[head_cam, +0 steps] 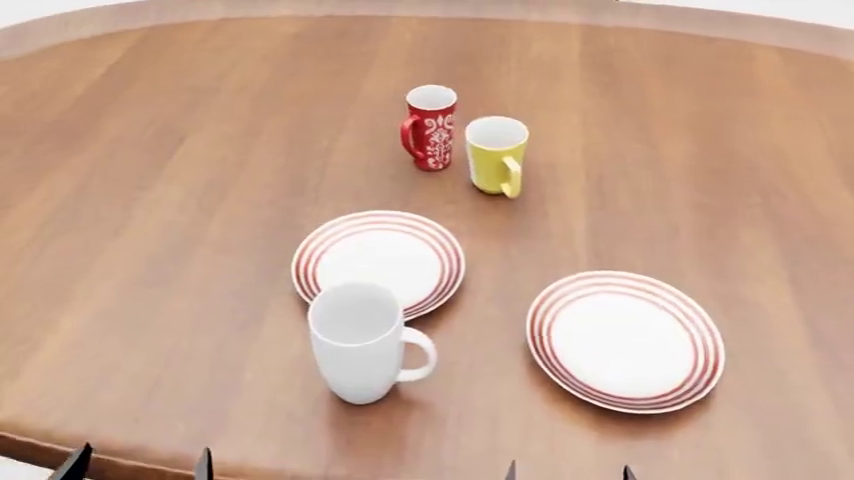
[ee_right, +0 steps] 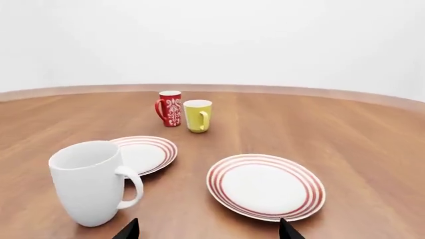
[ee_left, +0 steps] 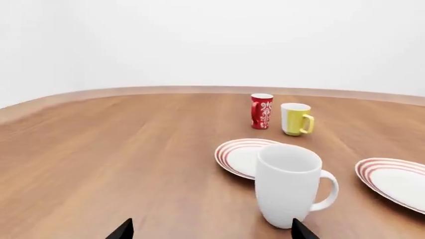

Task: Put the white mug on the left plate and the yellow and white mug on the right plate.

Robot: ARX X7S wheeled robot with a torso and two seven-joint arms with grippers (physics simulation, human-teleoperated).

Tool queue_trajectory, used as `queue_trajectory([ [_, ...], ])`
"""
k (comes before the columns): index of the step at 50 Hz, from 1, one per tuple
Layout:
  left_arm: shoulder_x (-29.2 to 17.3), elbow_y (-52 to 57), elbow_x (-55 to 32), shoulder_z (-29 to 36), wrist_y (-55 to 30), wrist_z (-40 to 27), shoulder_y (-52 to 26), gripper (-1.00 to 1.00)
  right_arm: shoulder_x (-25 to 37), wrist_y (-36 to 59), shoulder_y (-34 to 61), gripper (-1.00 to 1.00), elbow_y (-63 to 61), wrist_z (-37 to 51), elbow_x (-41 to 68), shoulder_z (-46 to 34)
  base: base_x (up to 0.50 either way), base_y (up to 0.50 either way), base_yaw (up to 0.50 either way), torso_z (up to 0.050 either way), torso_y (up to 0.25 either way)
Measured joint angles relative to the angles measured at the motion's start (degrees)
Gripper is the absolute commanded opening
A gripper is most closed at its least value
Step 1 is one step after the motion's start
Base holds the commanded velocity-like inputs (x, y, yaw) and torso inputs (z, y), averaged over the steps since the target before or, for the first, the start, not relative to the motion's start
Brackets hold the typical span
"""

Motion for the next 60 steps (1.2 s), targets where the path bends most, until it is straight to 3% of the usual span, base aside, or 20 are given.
queue_trajectory([
  [34,-3.1,4.6,-2.0,2.4,-1.4,-3.3,1.8,1.00,2.8,-0.6,-0.9,1.00,-1.5,3.4,0.6,-3.8,0.00,0.00,0.50,0.000,0.000],
  [60,-4.5,5.4,-3.3,3.8,-1.7,-4.9,1.9,1.00,4.3,-3.0,-2.1,1.00,-3.3,2.3,7.5,-3.4,0.13,-0.40,0.00,0.000,0.000],
])
